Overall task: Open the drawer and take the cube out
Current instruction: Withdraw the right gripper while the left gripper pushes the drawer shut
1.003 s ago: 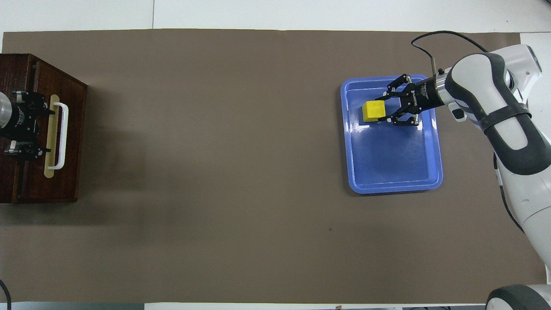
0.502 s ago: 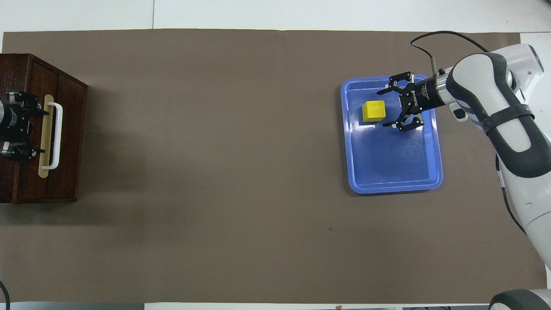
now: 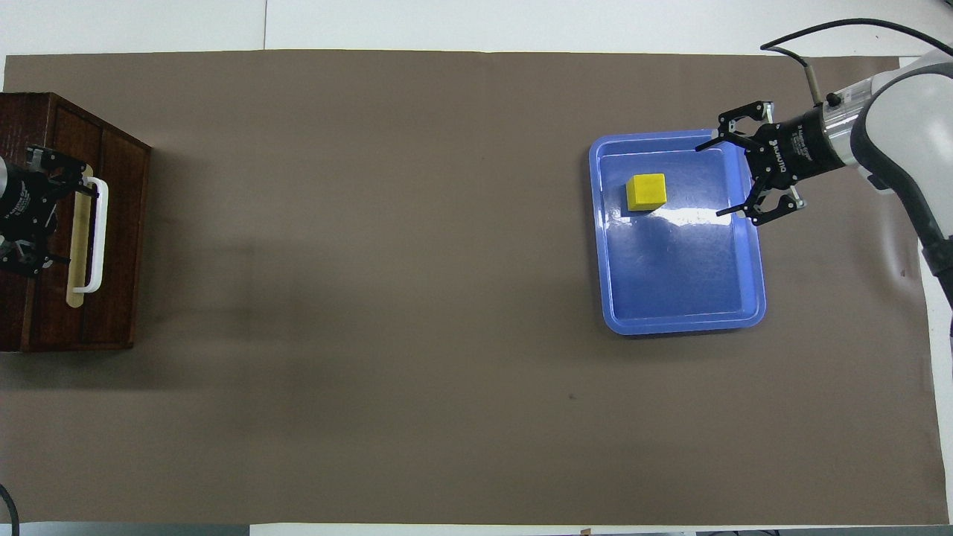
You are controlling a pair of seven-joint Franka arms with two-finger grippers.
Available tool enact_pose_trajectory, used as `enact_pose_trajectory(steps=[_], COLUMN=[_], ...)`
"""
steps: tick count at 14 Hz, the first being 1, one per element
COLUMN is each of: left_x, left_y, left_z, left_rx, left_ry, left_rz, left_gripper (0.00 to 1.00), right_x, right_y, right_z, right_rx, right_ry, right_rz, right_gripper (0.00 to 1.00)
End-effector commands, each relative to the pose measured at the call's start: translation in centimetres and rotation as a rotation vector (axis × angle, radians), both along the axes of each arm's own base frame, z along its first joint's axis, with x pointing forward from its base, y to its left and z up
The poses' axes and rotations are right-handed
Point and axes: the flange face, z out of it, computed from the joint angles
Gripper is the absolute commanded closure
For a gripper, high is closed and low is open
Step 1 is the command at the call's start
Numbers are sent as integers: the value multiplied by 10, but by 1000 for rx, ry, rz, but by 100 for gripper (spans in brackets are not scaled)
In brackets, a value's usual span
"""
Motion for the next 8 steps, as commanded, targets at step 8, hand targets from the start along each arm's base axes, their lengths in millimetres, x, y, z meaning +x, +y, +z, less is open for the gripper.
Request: enact_pose_trajectory(steps=[8], left_x=[-64], left_y=[-67], left_z=[75], left_rx=[-150], left_ry=[92], left_rz=[-677], left_gripper=[0], right_x=[-109], right_y=[19], right_z=[162], right_rx=[-288], right_ry=[-198], right_rz=[836], right_gripper=[0])
